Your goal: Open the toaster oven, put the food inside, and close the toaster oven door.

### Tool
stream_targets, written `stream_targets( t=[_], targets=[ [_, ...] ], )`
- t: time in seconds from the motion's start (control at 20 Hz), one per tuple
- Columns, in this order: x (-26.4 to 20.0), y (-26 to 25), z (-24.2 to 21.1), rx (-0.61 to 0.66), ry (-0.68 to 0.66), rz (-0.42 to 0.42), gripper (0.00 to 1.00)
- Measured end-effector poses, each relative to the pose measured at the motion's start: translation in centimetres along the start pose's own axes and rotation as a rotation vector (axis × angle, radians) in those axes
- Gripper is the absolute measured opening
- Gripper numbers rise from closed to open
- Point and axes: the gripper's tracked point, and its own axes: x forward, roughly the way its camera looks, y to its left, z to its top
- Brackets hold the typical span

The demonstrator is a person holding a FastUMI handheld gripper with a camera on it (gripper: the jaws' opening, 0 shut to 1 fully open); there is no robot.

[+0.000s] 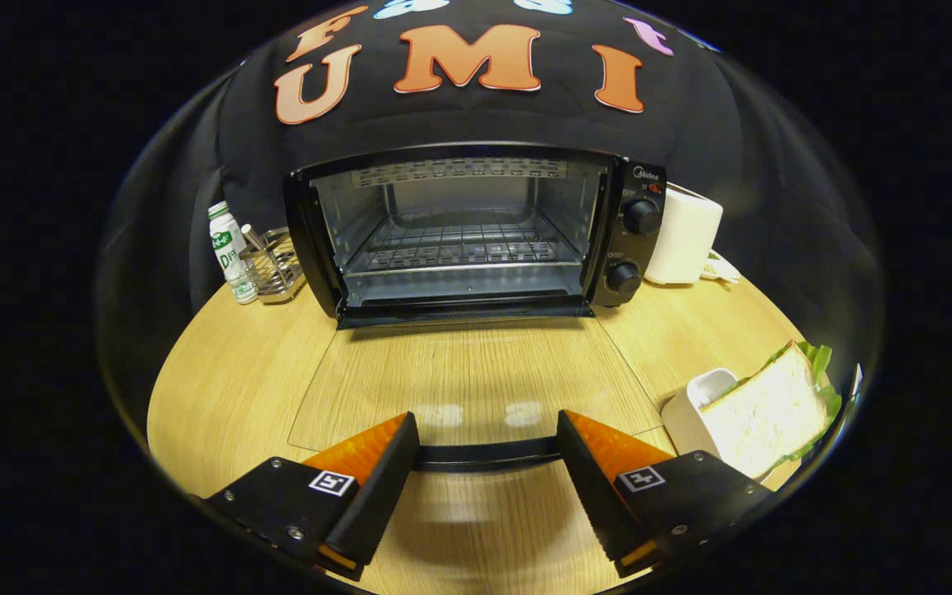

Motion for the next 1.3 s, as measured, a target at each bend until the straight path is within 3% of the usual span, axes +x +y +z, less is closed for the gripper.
stream_targets(
  t=[0.4,0.85,1.0,1.3],
  targets=[
    [-3.8,-2.2,9.4,0.106,-0.137,0.117,1.0],
    [-5.5,-13.9,18.8,0.08,-0.236,0.087,0.99],
    [-5.7,-19.4,20.0,0.065,-0.224,0.064,0.99],
    [-6.3,-26.1,18.1,0.065,-0.087,0.135,0.99]
  ],
)
